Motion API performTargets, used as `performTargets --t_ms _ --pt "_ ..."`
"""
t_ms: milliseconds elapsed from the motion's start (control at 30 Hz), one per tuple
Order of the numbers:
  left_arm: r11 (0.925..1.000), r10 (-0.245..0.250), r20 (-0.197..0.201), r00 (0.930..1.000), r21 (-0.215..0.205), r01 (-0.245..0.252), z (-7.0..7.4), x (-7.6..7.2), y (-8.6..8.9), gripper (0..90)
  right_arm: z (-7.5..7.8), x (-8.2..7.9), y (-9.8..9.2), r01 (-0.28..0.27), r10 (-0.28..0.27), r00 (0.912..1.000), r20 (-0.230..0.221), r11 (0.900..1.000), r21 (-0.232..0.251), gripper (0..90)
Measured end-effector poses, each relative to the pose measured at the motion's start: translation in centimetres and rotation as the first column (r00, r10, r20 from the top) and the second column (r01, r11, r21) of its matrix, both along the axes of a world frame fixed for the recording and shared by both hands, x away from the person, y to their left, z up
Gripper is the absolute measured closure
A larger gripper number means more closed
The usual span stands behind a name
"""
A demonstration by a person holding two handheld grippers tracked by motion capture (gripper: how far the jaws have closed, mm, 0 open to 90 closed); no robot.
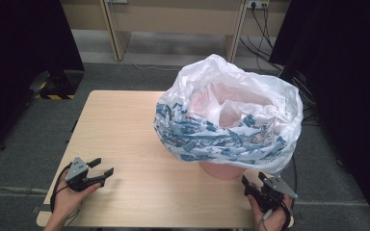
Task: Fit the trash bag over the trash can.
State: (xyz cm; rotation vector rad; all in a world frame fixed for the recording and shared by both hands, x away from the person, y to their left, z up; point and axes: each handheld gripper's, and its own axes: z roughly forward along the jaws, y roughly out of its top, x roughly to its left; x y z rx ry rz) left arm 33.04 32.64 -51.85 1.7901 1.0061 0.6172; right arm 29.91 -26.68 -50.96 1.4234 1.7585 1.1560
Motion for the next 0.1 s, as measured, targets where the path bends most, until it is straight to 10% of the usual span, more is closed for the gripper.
performTargets --t_ms 100 --pt "0.9999 0.003 0.011 0.9999 -0.017 -0.003 -0.01 -0.01 0.15 30.7 0.01 0.01 0.04 -0.003 0.003 1.0000 -0.001 1.000 -0.001 31.3"
